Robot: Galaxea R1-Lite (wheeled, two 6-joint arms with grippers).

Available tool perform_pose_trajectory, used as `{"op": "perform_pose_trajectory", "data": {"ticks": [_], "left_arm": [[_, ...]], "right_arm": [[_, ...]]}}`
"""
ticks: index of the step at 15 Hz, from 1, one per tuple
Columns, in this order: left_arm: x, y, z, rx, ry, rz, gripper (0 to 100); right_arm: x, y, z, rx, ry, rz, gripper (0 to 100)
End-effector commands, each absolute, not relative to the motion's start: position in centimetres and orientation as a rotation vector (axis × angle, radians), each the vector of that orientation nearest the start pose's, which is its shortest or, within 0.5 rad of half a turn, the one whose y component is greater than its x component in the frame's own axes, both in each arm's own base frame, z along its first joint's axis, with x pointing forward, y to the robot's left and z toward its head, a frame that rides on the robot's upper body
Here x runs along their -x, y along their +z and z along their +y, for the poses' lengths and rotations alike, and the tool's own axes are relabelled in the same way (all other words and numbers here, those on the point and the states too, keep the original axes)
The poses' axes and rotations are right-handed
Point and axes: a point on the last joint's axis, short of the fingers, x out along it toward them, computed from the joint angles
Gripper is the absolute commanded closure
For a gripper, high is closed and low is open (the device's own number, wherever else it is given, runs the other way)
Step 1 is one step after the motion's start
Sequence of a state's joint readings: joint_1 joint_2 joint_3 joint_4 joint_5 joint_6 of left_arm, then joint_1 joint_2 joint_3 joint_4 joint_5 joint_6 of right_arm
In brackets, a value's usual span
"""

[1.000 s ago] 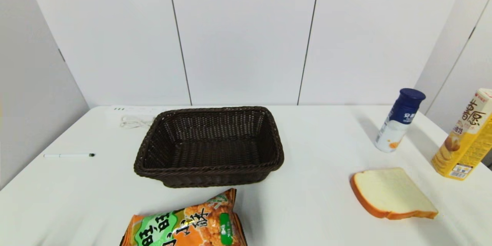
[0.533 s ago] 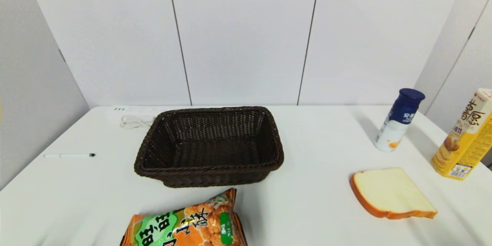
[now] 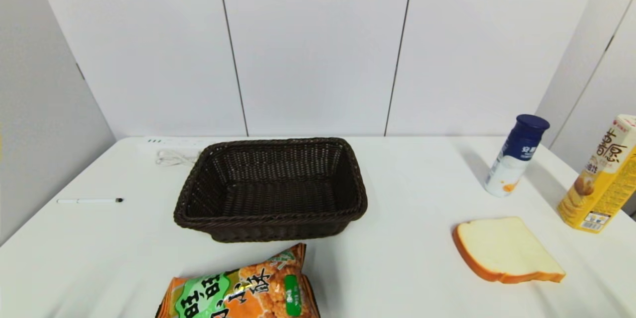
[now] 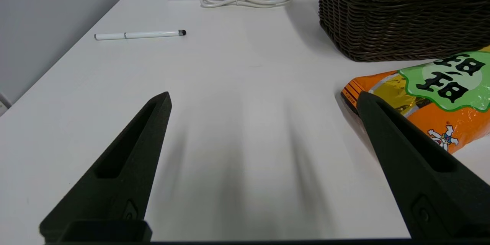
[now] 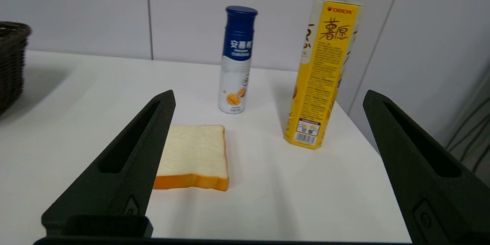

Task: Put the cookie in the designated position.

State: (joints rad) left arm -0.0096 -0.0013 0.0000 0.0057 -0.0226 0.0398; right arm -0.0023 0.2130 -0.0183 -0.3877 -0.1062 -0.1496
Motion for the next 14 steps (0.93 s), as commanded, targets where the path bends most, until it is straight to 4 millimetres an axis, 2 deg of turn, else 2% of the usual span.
{"op": "perform_pose_trajectory", "data": {"ticks": [1,3,7,14], "left_arm": [[2.3,7.5,0.0,-0.040,-0.032,0.004,0],[2.3,7.5,0.0,-0.040,-0.032,0.004,0],[2.3,7.5,0.0,-0.040,-0.032,0.004,0],[2.3,7.5,0.0,-0.040,-0.032,0.004,0]], "right_arm": [[2.3,8.5,-0.1,0.111,-0.041,-0.098,0],[2.3,7.4,0.1,0.073,0.024,0.019,0],[2.3,7.5,0.1,0.002,0.014,0.000,0],[2.3,7.5,0.0,-0.015,0.000,0.002,0]]}}
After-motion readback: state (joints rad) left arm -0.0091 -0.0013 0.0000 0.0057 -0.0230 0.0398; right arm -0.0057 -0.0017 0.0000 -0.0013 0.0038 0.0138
